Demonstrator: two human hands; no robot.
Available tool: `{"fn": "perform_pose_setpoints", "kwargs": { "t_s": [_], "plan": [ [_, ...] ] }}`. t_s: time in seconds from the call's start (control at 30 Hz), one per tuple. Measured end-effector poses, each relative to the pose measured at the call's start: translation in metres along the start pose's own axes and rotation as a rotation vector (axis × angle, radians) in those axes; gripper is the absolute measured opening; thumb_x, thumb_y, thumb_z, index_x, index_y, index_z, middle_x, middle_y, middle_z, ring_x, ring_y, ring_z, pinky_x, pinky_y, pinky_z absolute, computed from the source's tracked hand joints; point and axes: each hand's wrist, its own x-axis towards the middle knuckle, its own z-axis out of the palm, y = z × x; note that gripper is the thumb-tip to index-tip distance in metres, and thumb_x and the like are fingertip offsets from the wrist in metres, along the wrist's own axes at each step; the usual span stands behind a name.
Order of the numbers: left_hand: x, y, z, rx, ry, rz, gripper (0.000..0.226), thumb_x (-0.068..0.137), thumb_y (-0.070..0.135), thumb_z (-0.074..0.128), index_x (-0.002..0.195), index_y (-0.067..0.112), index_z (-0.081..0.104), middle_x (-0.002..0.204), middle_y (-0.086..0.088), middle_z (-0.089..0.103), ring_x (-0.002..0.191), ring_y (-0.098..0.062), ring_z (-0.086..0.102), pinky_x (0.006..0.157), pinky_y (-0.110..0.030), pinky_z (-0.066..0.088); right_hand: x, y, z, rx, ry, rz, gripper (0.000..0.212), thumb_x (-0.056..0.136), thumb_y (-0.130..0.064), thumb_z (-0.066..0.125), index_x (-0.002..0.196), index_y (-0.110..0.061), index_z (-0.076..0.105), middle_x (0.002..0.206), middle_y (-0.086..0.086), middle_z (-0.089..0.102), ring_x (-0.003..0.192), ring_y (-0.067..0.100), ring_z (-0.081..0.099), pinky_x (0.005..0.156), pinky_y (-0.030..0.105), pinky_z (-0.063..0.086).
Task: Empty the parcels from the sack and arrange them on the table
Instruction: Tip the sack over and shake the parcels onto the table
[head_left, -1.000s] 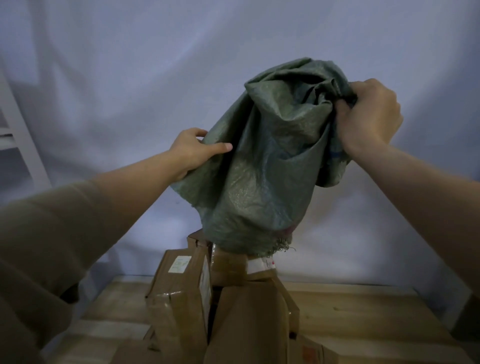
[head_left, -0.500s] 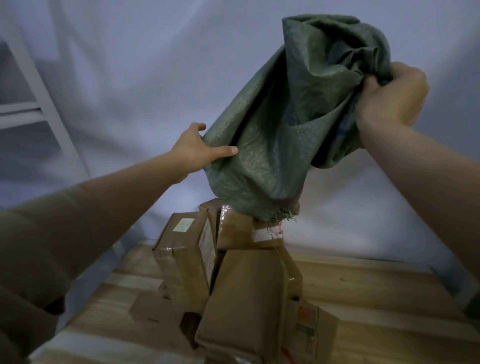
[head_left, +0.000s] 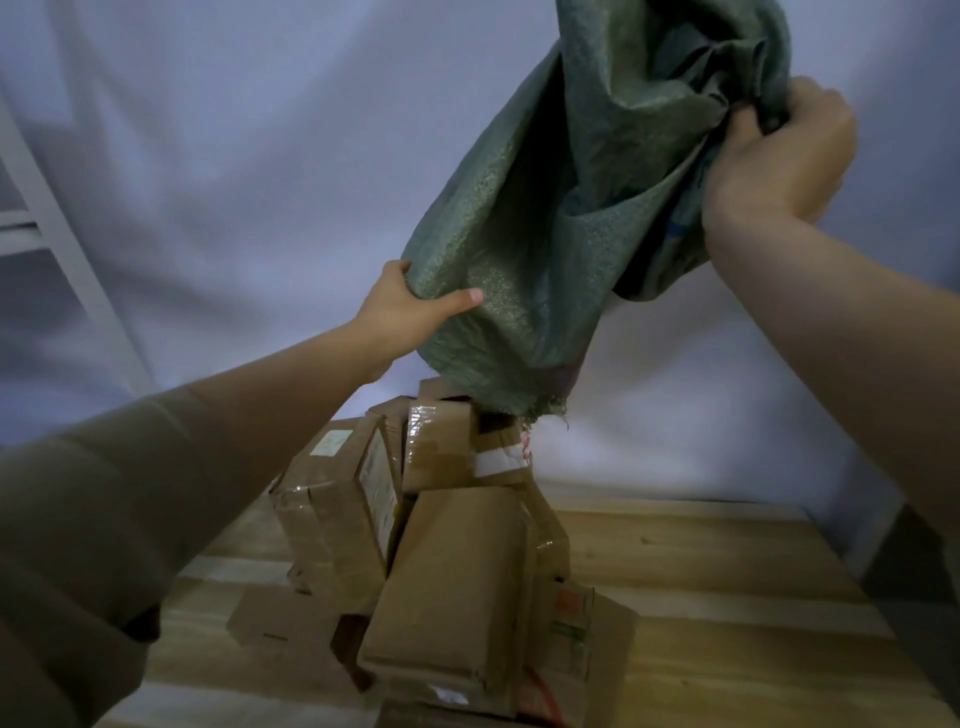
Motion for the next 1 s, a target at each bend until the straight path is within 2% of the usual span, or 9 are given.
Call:
{"fn": "perform_pose_setpoints", "kwargs": {
  "t_s": [0.13, 0.2, 0.33, 0.43, 0.53, 0.63, 0.8, 0.93, 1.0],
  "plan": [
    [0.006, 0.022, 0.015, -0.069, -0.053, 0.04, 0.086, 0.075, 0.047, 0.08, 0.143, 0.015, 0.037, 0.125, -0.001, 0.057, 0.104, -0.018, 0.061, 0.065, -0.019, 0.049, 0.01, 0.0, -0.023, 0.073, 0.048, 0.046, 0.014, 0.084, -0.031, 0.049, 0.08, -0.025, 0.061, 0.084, -0.004, 0.065, 0.071, 0.01, 0.049, 0.063, 0.031, 0.044],
    [0.007, 0.029, 0.02, -0.104, -0.076, 0.054, 0.079, 0.076, 0.047, 0.079, 0.139, 0.017, 0.042, 0.123, -0.001, 0.06, 0.1, -0.016, 0.062, 0.065, -0.021, 0.049, 0.013, 0.001, -0.032, 0.095, 0.076, 0.073, 0.012, 0.083, -0.029, 0.051, 0.076, -0.023, 0.059, 0.077, -0.005, 0.062, 0.068, 0.01, 0.048, 0.064, 0.032, 0.047],
    [0.013, 0.041, 0.021, -0.211, -0.089, 0.038, 0.071, 0.077, 0.051, 0.077, 0.134, 0.022, 0.047, 0.124, 0.0, 0.062, 0.101, -0.02, 0.064, 0.083, -0.037, 0.057, 0.01, -0.001, -0.042, 0.157, 0.109, 0.14, 0.012, 0.085, -0.026, 0.055, 0.078, -0.023, 0.064, 0.071, -0.009, 0.06, 0.066, 0.008, 0.05, 0.068, 0.029, 0.047],
    [0.015, 0.05, 0.017, -0.261, -0.091, 0.03, 0.074, 0.077, 0.052, 0.076, 0.139, 0.024, 0.044, 0.13, -0.001, 0.059, 0.103, -0.023, 0.065, 0.088, -0.041, 0.057, 0.001, -0.006, -0.042, 0.204, 0.134, 0.195, 0.013, 0.085, -0.026, 0.058, 0.078, -0.023, 0.068, 0.072, -0.008, 0.066, 0.069, 0.012, 0.059, 0.071, 0.032, 0.051],
    [0.017, 0.063, 0.006, -0.287, -0.095, 0.057, 0.078, 0.077, 0.051, 0.076, 0.141, 0.025, 0.042, 0.131, -0.002, 0.059, 0.102, -0.023, 0.066, 0.088, -0.042, 0.057, -0.005, -0.014, -0.04, 0.285, 0.144, 0.225, 0.018, 0.084, -0.025, 0.058, 0.066, -0.023, 0.061, 0.066, -0.006, 0.064, 0.066, 0.017, 0.058, 0.069, 0.03, 0.05],
    [0.018, 0.082, -0.009, -0.322, -0.094, 0.105, 0.072, 0.079, 0.049, 0.076, 0.139, 0.025, 0.044, 0.128, -0.001, 0.061, 0.101, -0.021, 0.066, 0.089, -0.041, 0.057, -0.009, -0.029, -0.039, 0.392, 0.162, 0.248, 0.025, 0.083, -0.02, 0.059, 0.059, -0.024, 0.059, 0.059, -0.01, 0.058, 0.06, 0.01, 0.05, 0.066, 0.027, 0.046],
    [0.014, 0.106, -0.038, -0.332, -0.037, 0.192, 0.066, 0.082, 0.046, 0.074, 0.138, 0.025, 0.046, 0.127, 0.0, 0.061, 0.106, -0.023, 0.064, 0.088, -0.039, 0.056, -0.022, -0.059, -0.033, 0.558, 0.17, 0.264, 0.021, 0.085, -0.017, 0.061, 0.067, -0.025, 0.063, 0.066, -0.01, 0.065, 0.063, 0.007, 0.056, 0.065, 0.03, 0.052],
    [0.012, 0.108, -0.065, -0.36, 0.026, 0.209, 0.063, 0.085, 0.045, 0.072, 0.138, 0.024, 0.046, 0.125, 0.0, 0.061, 0.104, -0.022, 0.065, 0.079, -0.033, 0.058, -0.039, -0.076, -0.024, 0.697, 0.103, 0.3, 0.03, 0.087, -0.009, 0.059, 0.062, -0.025, 0.061, 0.067, -0.006, 0.063, 0.068, 0.011, 0.055, 0.064, 0.028, 0.052],
    [0.011, 0.104, -0.08, -0.375, 0.064, 0.208, 0.06, 0.086, 0.046, 0.069, 0.137, 0.023, 0.048, 0.124, 0.0, 0.063, 0.101, -0.023, 0.067, 0.079, -0.035, 0.059, -0.047, -0.081, -0.019, 0.721, 0.072, 0.321, 0.029, 0.086, -0.008, 0.059, 0.061, -0.023, 0.061, 0.068, -0.002, 0.061, 0.068, 0.013, 0.053, 0.062, 0.03, 0.051]
  ]
}}
